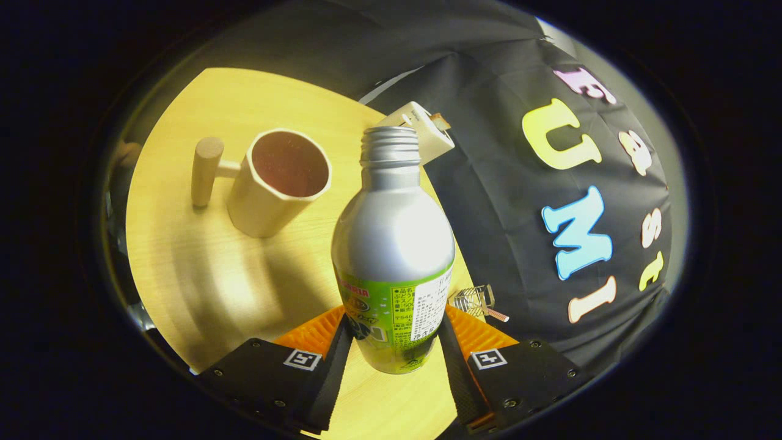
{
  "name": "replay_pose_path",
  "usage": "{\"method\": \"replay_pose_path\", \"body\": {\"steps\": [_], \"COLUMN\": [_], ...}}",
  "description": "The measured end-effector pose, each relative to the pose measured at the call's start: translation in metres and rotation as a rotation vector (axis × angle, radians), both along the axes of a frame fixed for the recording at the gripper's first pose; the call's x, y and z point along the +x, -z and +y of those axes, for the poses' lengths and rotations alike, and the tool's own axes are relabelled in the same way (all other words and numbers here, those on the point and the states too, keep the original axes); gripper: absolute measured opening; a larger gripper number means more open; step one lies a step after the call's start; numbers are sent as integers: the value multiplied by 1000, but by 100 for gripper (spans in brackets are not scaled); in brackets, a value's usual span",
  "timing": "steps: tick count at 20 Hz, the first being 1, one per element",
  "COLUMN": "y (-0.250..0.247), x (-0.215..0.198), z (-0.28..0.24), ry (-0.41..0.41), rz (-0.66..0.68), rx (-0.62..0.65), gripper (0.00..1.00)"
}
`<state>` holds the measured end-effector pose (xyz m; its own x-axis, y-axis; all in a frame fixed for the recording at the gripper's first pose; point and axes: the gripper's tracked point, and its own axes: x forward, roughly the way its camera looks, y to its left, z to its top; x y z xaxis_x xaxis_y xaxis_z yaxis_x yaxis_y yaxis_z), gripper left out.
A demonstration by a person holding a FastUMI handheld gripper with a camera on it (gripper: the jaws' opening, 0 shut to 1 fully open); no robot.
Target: Take the bottle from table, then pour the juice into the cup, finally place the bottle on the coaster
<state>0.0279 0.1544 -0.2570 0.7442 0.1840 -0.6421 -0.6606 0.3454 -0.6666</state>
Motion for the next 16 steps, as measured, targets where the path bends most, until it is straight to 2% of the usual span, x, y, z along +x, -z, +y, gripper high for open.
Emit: {"method": "replay_pose_path", "body": {"steps": [7, 16], "y": [7, 8], "x": [1, 15], "z": [9, 7], "ry": [-78, -122], "rz": [16, -13], "rx": [-115, -276], "gripper": [74, 74]}}
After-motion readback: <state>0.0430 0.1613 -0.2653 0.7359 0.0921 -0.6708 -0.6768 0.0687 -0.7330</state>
